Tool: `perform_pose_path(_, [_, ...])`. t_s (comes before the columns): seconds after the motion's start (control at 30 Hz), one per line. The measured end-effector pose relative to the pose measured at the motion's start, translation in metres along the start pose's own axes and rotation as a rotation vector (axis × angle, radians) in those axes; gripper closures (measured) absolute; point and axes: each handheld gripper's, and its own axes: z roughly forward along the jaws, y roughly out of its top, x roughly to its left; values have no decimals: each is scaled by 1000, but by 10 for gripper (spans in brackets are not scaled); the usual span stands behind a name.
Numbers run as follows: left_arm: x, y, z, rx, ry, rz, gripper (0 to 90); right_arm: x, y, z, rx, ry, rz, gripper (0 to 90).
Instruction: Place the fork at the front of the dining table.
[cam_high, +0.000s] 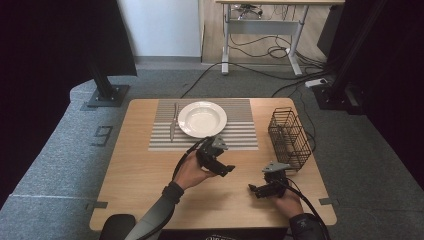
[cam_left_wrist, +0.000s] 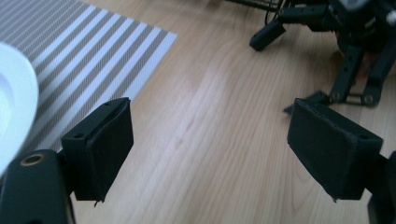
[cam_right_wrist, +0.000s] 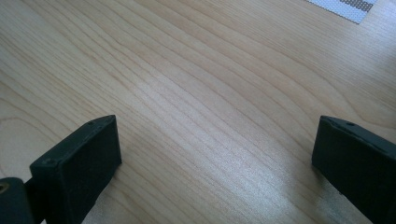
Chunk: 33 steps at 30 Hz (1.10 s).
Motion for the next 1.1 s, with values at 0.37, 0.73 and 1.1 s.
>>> perform_pose_path(0.37, [6, 52, 14, -23, -26, 21, 195, 0, 0, 0, -4, -2, 0, 6])
perform_pose_path(0.73, [1, 102, 28, -36, -41, 91, 280, 0, 0, 0, -5, -3, -4, 6])
perform_pose_path(1.1, [-7, 140, 50, -24, -72, 114, 396, 0, 0, 0, -3, -2, -6, 6])
